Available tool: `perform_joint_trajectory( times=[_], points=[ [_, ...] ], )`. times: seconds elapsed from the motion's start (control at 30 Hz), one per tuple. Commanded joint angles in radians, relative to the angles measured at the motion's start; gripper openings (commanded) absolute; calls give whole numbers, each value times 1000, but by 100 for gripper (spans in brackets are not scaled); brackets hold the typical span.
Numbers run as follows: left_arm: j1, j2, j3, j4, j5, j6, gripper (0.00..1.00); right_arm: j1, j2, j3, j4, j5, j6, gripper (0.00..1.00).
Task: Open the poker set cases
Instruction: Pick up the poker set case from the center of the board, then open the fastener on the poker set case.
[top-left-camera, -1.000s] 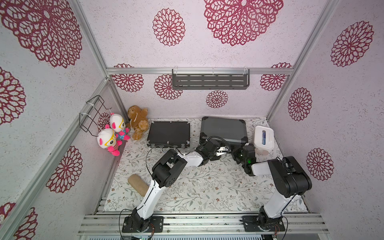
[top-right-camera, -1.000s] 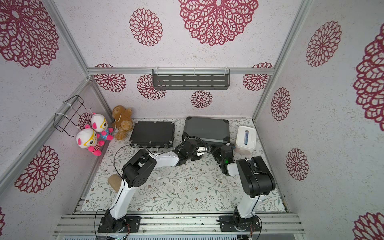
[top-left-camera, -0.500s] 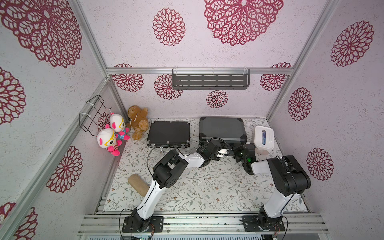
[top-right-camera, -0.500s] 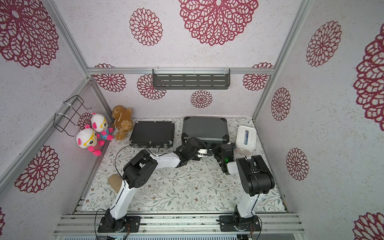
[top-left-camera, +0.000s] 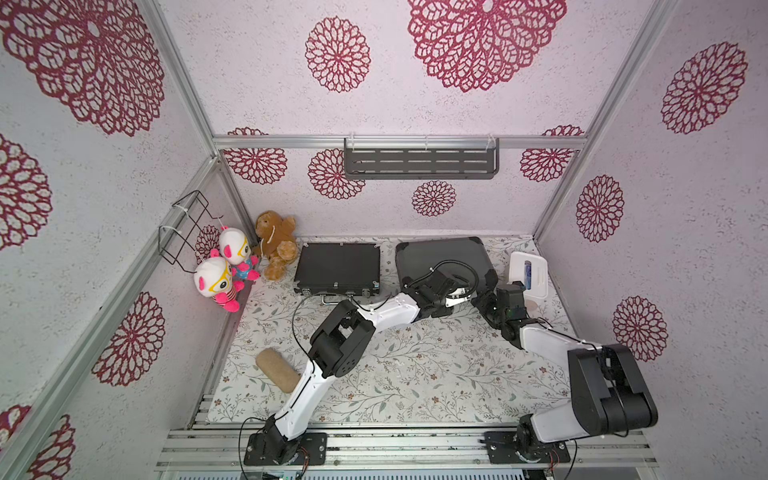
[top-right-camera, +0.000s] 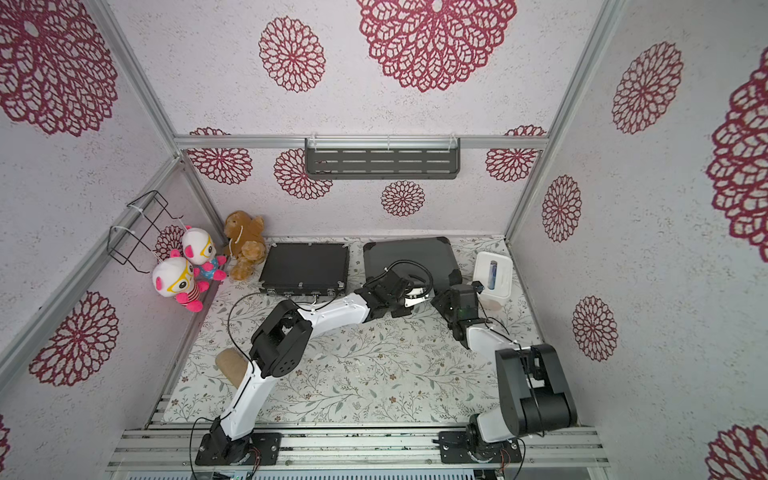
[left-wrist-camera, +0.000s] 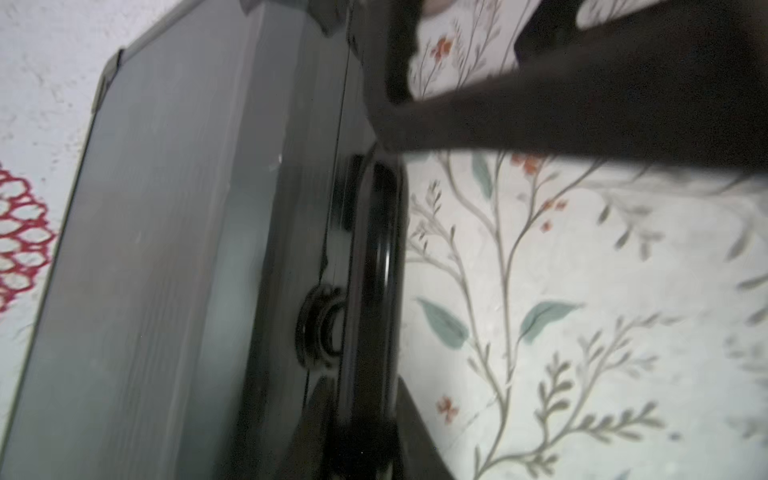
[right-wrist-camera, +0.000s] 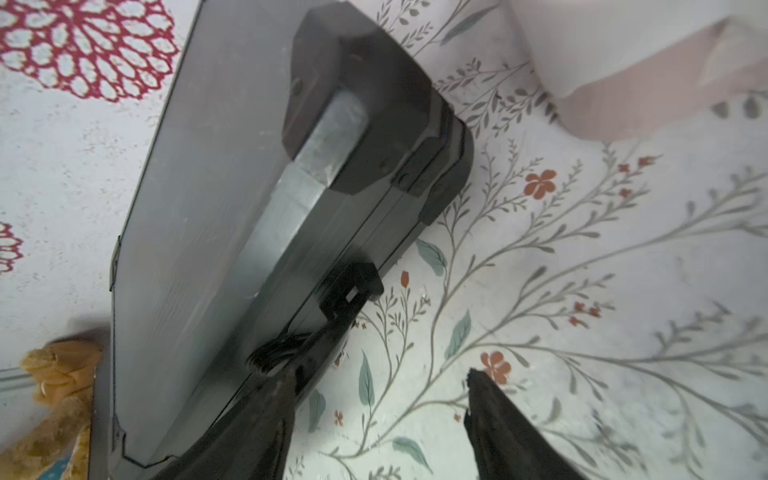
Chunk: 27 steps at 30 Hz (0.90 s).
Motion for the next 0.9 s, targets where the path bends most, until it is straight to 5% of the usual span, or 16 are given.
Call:
perform_joint_trajectory(
  times=[0.0, 0.27, 0.87],
  points=[
    [26, -20, 143, -53, -65, -273, 0, -16, -32, -22, -31, -109, -88, 68],
    [26, 55, 533, -326, -37, -504, 0, -7, -54, -205, 289, -217, 30, 62],
    [54, -82, 511, -241, 139, -840, 0, -6, 273, -239, 965, -354, 292, 58]
  ],
)
